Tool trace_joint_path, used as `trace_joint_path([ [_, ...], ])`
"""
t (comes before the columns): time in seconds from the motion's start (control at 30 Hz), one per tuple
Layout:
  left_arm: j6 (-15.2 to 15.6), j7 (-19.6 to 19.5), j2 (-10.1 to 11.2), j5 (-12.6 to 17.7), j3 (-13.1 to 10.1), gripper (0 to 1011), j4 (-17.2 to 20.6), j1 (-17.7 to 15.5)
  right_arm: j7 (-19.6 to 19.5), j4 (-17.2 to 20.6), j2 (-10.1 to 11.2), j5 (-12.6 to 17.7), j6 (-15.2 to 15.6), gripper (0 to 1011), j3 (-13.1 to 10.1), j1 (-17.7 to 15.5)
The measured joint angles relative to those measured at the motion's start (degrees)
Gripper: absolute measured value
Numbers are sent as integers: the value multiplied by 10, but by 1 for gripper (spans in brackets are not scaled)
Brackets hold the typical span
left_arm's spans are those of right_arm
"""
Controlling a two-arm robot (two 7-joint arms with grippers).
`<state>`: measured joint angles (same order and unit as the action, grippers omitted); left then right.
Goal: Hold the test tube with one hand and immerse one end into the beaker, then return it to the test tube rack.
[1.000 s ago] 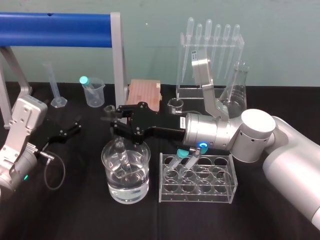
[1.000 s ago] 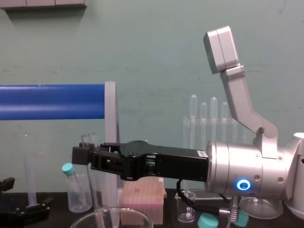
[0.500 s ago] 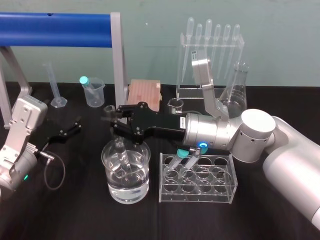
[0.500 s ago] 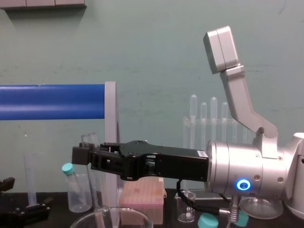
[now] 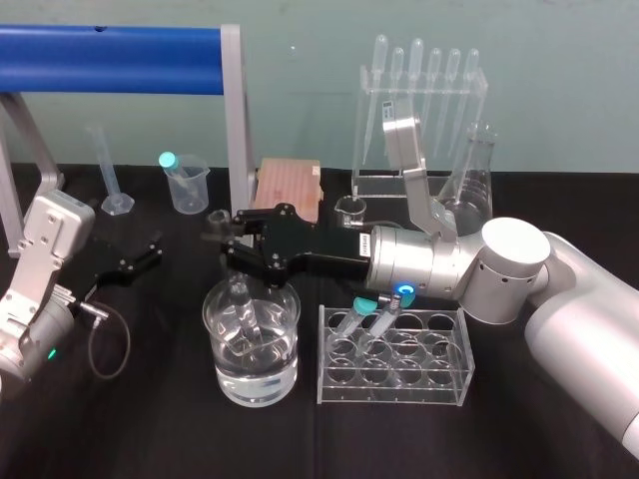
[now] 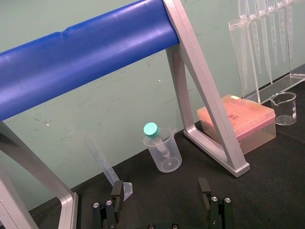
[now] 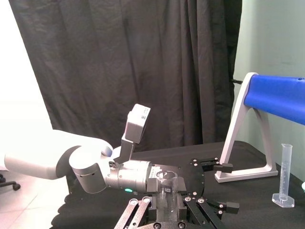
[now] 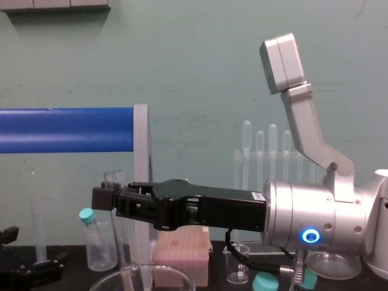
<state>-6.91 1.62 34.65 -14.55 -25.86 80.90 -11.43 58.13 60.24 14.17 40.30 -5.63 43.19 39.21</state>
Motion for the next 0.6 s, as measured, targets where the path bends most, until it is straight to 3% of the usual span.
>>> trace_joint_path([
  [0.6,0,0,0,0,0,1000,0,0,0,0,0,0,0,226,0,0],
])
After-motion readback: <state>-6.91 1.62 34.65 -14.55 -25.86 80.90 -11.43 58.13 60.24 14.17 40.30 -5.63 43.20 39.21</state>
